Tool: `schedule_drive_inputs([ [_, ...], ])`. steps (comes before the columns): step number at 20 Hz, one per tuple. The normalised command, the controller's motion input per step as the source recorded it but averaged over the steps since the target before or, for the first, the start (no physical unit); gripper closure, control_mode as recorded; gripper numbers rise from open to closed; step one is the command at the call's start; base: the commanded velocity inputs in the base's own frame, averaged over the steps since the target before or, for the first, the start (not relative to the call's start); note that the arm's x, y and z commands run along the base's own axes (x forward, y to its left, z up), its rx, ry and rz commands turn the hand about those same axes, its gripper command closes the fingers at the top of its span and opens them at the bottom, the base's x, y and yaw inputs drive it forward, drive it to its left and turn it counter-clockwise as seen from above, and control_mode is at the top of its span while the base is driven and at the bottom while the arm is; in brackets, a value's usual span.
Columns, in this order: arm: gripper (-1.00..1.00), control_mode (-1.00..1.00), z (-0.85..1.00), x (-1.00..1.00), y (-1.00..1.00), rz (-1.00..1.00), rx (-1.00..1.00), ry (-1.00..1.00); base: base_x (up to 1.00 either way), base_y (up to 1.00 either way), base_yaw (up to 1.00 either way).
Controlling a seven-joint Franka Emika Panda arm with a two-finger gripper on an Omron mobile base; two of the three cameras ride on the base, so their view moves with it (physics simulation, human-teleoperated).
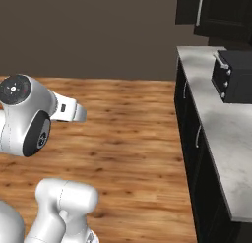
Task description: Close all open cabinet doors.
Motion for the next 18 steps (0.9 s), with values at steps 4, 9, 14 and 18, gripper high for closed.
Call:
schedule_drive_inputs([
  [4,-1.00,1.00,0.00,0.00,0.00,0.00,0.00,0.00,0.75,-0.10,0.00],
  [9,-1.00,1.00,0.00,0.00,0.00,0.00,0.00,0.00,0.74,-0.10,-0.01],
  [14,-1.00,1.00,0.00,0.00,0.00,0.00,0.00,0.00,0.75,-0.10,-0.01],
  [18,-1.00,1.00,0.00,0.00,0.00,0.00,0.00,0.00,0.75,-0.10,-0.01],
])
